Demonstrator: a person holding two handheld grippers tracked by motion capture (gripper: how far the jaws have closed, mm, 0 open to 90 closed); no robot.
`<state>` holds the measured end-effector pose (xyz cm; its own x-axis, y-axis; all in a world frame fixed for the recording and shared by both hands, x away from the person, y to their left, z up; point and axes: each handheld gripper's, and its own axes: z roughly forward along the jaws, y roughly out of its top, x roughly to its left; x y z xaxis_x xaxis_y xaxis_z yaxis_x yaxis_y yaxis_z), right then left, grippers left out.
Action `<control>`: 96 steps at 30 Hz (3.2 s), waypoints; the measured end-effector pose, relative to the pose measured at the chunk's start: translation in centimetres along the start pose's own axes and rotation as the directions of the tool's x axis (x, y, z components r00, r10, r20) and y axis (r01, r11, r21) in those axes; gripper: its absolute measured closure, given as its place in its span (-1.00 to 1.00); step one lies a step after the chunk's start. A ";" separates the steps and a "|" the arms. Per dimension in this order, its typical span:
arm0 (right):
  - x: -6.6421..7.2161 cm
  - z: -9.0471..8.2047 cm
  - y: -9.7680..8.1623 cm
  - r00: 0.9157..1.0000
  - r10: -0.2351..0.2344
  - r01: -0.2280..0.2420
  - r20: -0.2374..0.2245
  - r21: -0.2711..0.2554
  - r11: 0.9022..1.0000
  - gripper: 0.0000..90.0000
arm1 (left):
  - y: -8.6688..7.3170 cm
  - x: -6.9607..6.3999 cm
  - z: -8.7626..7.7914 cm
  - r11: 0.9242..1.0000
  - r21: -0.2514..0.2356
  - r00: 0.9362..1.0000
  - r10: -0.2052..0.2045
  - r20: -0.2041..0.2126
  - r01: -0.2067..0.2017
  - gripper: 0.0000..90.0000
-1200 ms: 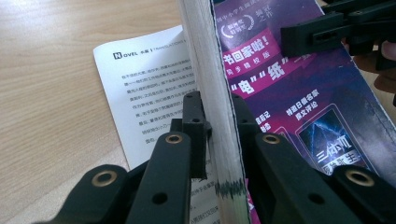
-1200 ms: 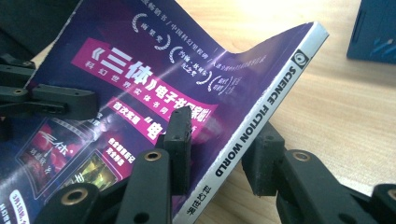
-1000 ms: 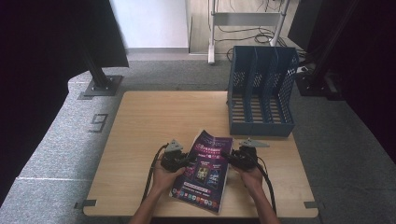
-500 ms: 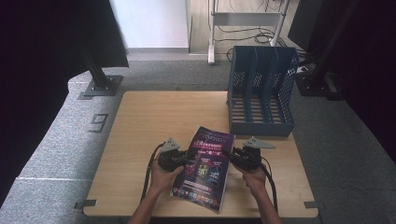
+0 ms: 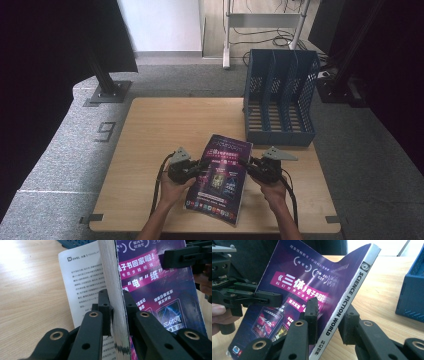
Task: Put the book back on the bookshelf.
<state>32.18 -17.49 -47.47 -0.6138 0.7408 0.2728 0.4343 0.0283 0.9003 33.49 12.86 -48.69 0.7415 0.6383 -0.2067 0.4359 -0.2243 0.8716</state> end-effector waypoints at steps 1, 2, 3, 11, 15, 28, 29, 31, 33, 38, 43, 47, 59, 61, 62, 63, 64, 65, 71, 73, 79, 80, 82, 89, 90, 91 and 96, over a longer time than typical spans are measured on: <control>0.1 -0.1 0.1 1.000 -0.005 0.005 -0.002 -0.007 1.000 0.59 | 0.1 -0.1 -0.1 1.000 -0.006 1.000 0.000 -0.001 0.000 0.82; 0.2 -0.2 0.2 1.000 -0.011 0.011 -0.004 -0.014 1.000 0.59 | 0.2 -0.1 -0.2 1.000 -0.011 1.000 0.003 -0.001 -0.003 0.82; 0.4 -0.4 0.3 1.000 -0.018 0.017 -0.007 -0.020 1.000 0.60 | 0.3 -0.2 -0.3 1.000 -0.016 1.000 0.005 0.000 -0.005 0.82; 1.4 -1.7 1.2 0.998 -0.054 0.051 -0.028 -0.085 0.995 0.67 | 0.8 -0.7 -1.3 0.998 -0.063 1.000 0.019 0.003 -0.018 0.83; 1.5 -1.8 1.3 0.998 -0.060 0.058 -0.023 -0.085 0.995 0.67 | 0.8 -0.8 -1.3 0.998 -0.063 1.000 0.020 0.002 -0.020 0.83; 2.5 -3.3 2.1 0.994 -0.106 0.099 -0.038 -0.161 0.982 0.76 | 1.5 -1.9 -2.5 0.988 -0.140 0.998 0.066 -0.013 -0.068 0.84; 2.6 -3.4 2.1 0.993 -0.114 0.107 -0.037 -0.162 0.981 0.76 | 1.5 -1.9 -2.5 0.988 -0.140 0.998 0.065 -0.015 -0.067 0.85; 2.6 -3.5 2.1 0.993 -0.116 0.108 -0.038 -0.165 0.980 0.76 | 1.5 -1.9 -2.5 0.988 -0.141 0.998 0.062 -0.017 -0.064 0.85; 2.6 -3.5 2.1 0.993 -0.109 0.101 -0.039 -0.165 0.981 0.76 | 1.5 -1.9 -2.5 0.988 -0.140 0.998 0.063 -0.017 -0.064 0.85; 2.6 -3.5 2.1 0.992 -0.117 0.109 -0.037 -0.167 0.980 0.77 | 1.5 -1.9 -2.5 0.987 -0.143 0.998 0.065 -0.019 -0.067 0.85; 3.0 -3.9 2.2 0.990 -0.138 0.129 -0.030 -0.198 0.972 0.80 | 1.7 -2.4 -2.9 0.981 -0.175 0.996 0.081 -0.030 -0.085 0.85; 3.3 -4.2 2.4 0.987 -0.160 0.151 -0.028 -0.208 0.966 0.81 | 1.8 -2.4 -3.0 0.980 -0.176 0.996 0.086 -0.031 -0.091 0.85; 3.3 -4.2 2.3 0.985 -0.171 0.162 -0.023 -0.215 0.963 0.81 | 1.7 -2.5 -2.8 0.978 -0.185 0.995 0.089 -0.047 -0.096 0.85; 3.4 -4.3 2.3 0.983 -0.185 0.175 -0.021 -0.224 0.959 0.81 | 1.8 -2.5 -2.8 0.975 -0.198 0.995 0.091 -0.050 -0.099 0.85; 3.5 -4.3 2.2 0.982 -0.188 0.178 -0.021 -0.230 0.957 0.81 | 1.8 -2.5 -2.8 0.974 -0.201 0.994 0.093 -0.051 -0.102 0.85; 3.5 -4.4 2.2 0.981 -0.192 0.181 -0.024 -0.232 0.956 0.81 | 1.8 -2.5 -2.8 0.974 -0.201 0.994 0.093 -0.051 -0.101 0.85; 3.5 -4.4 2.2 0.981 -0.194 0.183 -0.024 -0.233 0.955 0.81 | 1.8 -2.5 -2.7 0.975 -0.198 0.994 0.092 -0.051 -0.101 0.85; 3.5 -4.4 2.2 0.980 -0.197 0.186 -0.023 -0.230 0.955 0.81 | 1.8 -2.5 -2.7 0.975 -0.196 0.994 0.093 -0.051 -0.101 0.85; 3.3 -4.4 2.1 0.982 -0.188 0.178 -0.026 -0.225 0.958 0.81 | 1.6 -2.4 -2.7 0.976 -0.195 0.995 0.089 -0.048 -0.097 0.83; 3.3 -4.4 2.1 0.980 -0.194 0.182 -0.034 -0.225 0.957 0.81 | 1.6 -2.3 -2.7 0.976 -0.195 0.995 0.085 -0.047 -0.093 0.81; 3.6 -4.5 2.0 0.977 -0.211 0.199 -0.033 -0.227 0.954 0.81 | 1.5 -2.3 -2.7 0.974 -0.200 0.994 0.093 -0.049 -0.101 0.83; 3.6 -4.5 2.0 0.976 -0.214 0.202 -0.031 -0.226 0.953 0.81 | 1.5 -2.4 -2.6 0.974 -0.202 0.994 0.094 -0.052 -0.103 0.84; 3.6 -4.5 2.0 0.975 -0.222 0.212 -0.019 -0.226 0.951 0.81 | 1.6 -2.3 -2.5 0.973 -0.206 0.994 0.095 -0.053 -0.104 0.84; 3.9 -4.4 2.1 0.962 -0.273 0.270 0.023 -0.254 0.929 0.81 | 1.8 -2.1 -2.0 0.967 -0.225 0.992 0.103 -0.069 -0.117 0.84; 3.8 -4.3 2.0 0.962 -0.273 0.270 0.023 -0.250 0.930 0.81 | 1.7 -2.1 -1.9 0.967 -0.229 0.992 0.102 -0.071 -0.115 0.83; 3.8 -4.3 2.0 0.961 -0.276 0.272 0.020 -0.251 0.929 0.81 | 1.7 -2.1 -2.0 0.966 -0.230 0.992 0.101 -0.070 -0.115 0.82; 3.7 -4.5 2.0 0.964 -0.266 0.259 0.004 -0.248 0.933 0.81 | 1.6 -2.0 -2.3 0.967 -0.228 0.993 0.098 -0.070 -0.111 0.72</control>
<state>27.79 -17.75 -43.17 -0.7044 0.7095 0.0218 0.0827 0.0515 0.9952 31.53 12.88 -45.89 0.7431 0.6632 -0.0889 0.2231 -0.1203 0.9673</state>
